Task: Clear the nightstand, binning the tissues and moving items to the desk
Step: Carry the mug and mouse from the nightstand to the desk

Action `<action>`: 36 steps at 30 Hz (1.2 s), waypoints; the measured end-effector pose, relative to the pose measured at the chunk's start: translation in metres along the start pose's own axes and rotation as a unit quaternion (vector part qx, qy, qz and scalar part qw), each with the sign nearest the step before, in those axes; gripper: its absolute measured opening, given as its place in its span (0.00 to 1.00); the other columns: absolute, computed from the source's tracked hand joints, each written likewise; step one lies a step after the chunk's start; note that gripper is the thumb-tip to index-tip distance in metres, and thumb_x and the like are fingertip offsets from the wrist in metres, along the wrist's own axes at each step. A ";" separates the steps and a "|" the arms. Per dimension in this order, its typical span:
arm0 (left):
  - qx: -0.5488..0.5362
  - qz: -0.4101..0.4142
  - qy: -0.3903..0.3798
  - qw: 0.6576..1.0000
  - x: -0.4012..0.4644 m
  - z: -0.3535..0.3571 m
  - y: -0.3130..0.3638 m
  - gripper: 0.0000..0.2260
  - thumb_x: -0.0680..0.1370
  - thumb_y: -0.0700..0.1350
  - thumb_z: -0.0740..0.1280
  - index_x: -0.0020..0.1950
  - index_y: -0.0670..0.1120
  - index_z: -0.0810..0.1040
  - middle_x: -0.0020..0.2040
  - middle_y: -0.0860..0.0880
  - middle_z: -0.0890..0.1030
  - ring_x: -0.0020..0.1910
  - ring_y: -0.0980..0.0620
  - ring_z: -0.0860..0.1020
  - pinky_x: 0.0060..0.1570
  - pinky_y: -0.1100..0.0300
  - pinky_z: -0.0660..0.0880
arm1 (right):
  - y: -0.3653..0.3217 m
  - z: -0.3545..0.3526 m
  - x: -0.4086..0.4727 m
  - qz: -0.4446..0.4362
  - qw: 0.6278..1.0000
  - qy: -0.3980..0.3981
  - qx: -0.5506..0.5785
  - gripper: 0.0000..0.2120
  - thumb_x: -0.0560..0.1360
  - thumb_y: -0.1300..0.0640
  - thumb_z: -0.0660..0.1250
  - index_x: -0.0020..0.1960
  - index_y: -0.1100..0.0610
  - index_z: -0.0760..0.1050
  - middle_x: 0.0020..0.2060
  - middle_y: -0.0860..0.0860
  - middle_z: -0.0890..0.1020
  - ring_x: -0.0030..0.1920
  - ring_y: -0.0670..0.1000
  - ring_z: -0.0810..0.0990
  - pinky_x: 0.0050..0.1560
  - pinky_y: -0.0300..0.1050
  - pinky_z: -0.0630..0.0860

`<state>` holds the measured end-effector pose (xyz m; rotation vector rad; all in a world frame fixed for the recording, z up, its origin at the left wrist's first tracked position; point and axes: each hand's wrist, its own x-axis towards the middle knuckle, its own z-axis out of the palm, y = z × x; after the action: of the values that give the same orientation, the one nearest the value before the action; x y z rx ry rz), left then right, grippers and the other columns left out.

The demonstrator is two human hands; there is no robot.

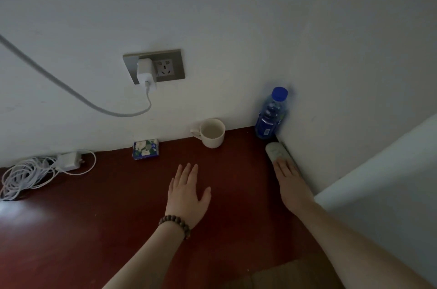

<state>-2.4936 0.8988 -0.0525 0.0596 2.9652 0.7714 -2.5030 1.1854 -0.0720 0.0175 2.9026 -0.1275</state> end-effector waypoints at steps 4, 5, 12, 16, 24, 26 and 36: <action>-0.018 -0.005 -0.016 1.000 -0.007 -0.002 -0.005 0.31 0.77 0.58 0.59 0.76 0.50 0.54 0.78 0.51 0.54 0.76 0.52 0.45 0.74 0.51 0.49 | -0.005 0.008 -0.013 0.011 1.000 0.021 -0.005 0.33 0.77 0.69 0.50 0.76 0.56 0.37 0.77 0.53 0.41 0.76 0.54 0.41 0.76 0.49 0.45; -0.022 -0.004 -0.022 1.000 -0.008 -0.003 -0.006 0.31 0.77 0.58 0.59 0.76 0.49 0.55 0.78 0.50 0.54 0.76 0.52 0.45 0.74 0.51 0.50 | -0.007 0.008 -0.014 0.018 1.000 0.023 -0.003 0.33 0.77 0.68 0.51 0.76 0.56 0.38 0.77 0.53 0.42 0.76 0.54 0.42 0.76 0.49 0.46; -0.025 0.011 -0.035 0.999 -0.014 -0.003 -0.011 0.30 0.77 0.57 0.60 0.76 0.49 0.55 0.77 0.50 0.56 0.76 0.52 0.45 0.74 0.50 0.51 | -0.009 0.003 -0.012 0.059 0.998 0.009 0.013 0.34 0.79 0.64 0.53 0.76 0.52 0.36 0.77 0.53 0.40 0.76 0.58 0.41 0.75 0.53 0.49; -0.021 0.011 -0.031 0.999 -0.014 -0.003 -0.012 0.30 0.77 0.57 0.60 0.76 0.49 0.55 0.77 0.50 0.56 0.76 0.52 0.46 0.74 0.50 0.51 | -0.011 0.009 -0.016 0.081 0.997 0.005 0.015 0.35 0.77 0.67 0.51 0.75 0.53 0.34 0.76 0.53 0.37 0.76 0.59 0.39 0.75 0.53 0.52; 0.002 0.010 -0.024 1.000 -0.011 -0.014 -0.016 0.31 0.77 0.58 0.59 0.77 0.50 0.52 0.78 0.51 0.54 0.76 0.52 0.45 0.74 0.51 0.47 | -0.017 -0.002 -0.018 0.110 0.994 -0.007 0.027 0.33 0.80 0.59 0.55 0.76 0.51 0.37 0.77 0.54 0.41 0.76 0.58 0.41 0.75 0.54 0.50; 0.012 0.019 -0.023 0.999 -0.010 -0.018 -0.016 0.32 0.77 0.59 0.58 0.77 0.50 0.51 0.78 0.51 0.54 0.76 0.52 0.44 0.74 0.51 0.46 | -0.028 -0.009 -0.022 0.110 0.992 0.007 0.061 0.33 0.80 0.51 0.55 0.76 0.52 0.38 0.77 0.56 0.44 0.76 0.58 0.44 0.75 0.54 0.47; 0.012 0.161 -0.050 0.986 -0.008 -0.023 0.007 0.32 0.77 0.60 0.54 0.77 0.51 0.49 0.78 0.50 0.53 0.76 0.51 0.46 0.74 0.51 0.46 | -0.097 -0.019 -0.106 0.182 0.941 0.173 0.228 0.29 0.80 0.46 0.53 0.77 0.51 0.47 0.77 0.53 0.48 0.76 0.53 0.43 0.75 0.51 0.45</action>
<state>-2.4877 0.8935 -0.0289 0.5748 2.9038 0.7366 -2.4070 1.0901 -0.0202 0.7194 3.0683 -0.7958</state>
